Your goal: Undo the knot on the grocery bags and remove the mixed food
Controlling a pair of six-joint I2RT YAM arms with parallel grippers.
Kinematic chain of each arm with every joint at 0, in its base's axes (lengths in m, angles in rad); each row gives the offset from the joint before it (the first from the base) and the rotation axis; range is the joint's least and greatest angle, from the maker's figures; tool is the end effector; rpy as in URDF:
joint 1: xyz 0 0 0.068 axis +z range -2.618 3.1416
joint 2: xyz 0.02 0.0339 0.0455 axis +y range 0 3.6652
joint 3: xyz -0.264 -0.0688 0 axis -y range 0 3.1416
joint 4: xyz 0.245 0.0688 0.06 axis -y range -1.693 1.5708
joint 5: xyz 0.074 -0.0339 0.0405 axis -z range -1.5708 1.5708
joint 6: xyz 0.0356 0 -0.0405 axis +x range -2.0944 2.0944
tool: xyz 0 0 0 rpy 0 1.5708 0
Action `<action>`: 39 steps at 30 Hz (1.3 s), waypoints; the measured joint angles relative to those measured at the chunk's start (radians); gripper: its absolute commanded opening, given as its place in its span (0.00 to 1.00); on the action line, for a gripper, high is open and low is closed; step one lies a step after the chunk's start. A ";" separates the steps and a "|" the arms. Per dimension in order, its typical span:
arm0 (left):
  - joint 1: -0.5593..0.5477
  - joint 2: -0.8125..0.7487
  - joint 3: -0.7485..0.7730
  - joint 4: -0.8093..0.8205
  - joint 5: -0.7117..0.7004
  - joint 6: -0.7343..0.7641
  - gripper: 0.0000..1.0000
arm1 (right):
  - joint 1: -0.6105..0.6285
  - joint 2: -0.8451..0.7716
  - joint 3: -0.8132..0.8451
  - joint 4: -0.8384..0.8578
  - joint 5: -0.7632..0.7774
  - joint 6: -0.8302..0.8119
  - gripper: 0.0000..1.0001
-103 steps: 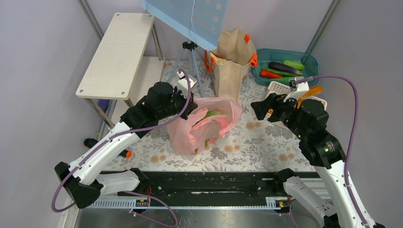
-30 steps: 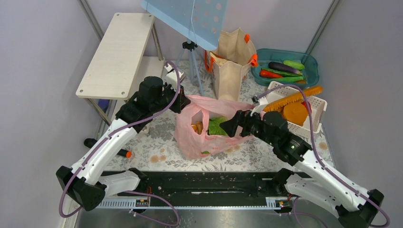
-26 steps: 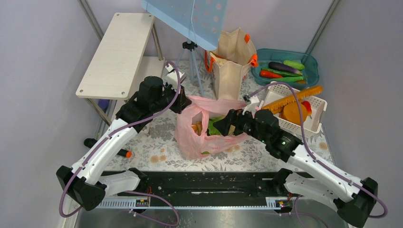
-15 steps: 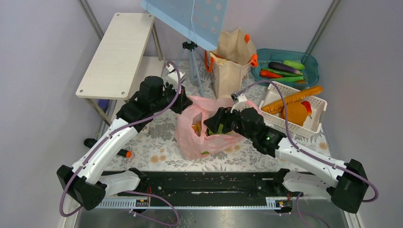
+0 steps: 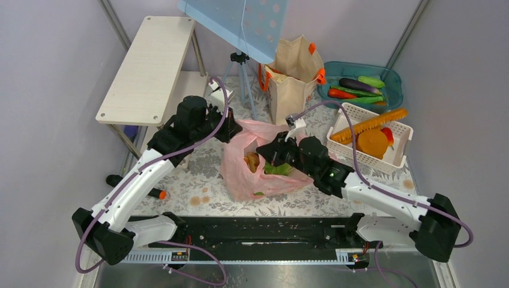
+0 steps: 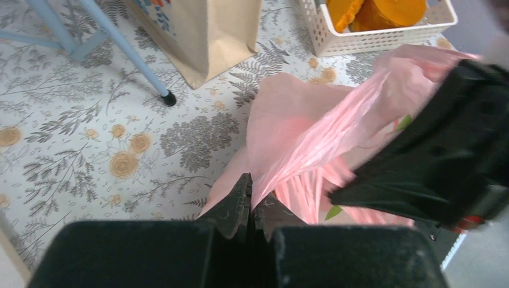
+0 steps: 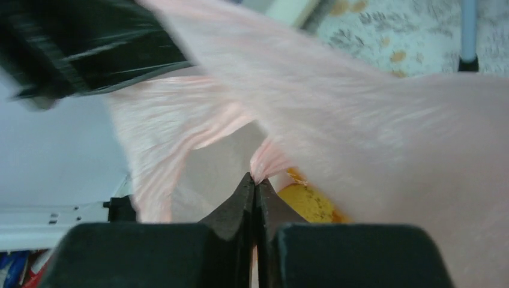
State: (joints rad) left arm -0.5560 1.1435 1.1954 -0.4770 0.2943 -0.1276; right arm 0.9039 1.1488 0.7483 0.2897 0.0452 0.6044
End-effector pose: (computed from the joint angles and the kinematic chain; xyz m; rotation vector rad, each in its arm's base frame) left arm 0.2074 -0.1410 0.3818 0.6250 1.9545 -0.7269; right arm 0.1681 0.2110 0.3020 -0.2330 1.7889 1.0754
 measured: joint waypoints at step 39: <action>0.045 -0.134 -0.146 0.002 -0.005 -0.044 0.00 | 0.471 -0.035 0.115 -0.234 -0.089 -0.449 1.00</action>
State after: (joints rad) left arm -0.5110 1.0096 1.0489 -0.4755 0.2897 -0.1719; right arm 1.3746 1.1141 0.8635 0.0559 -0.0437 0.1551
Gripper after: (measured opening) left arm 0.006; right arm 0.985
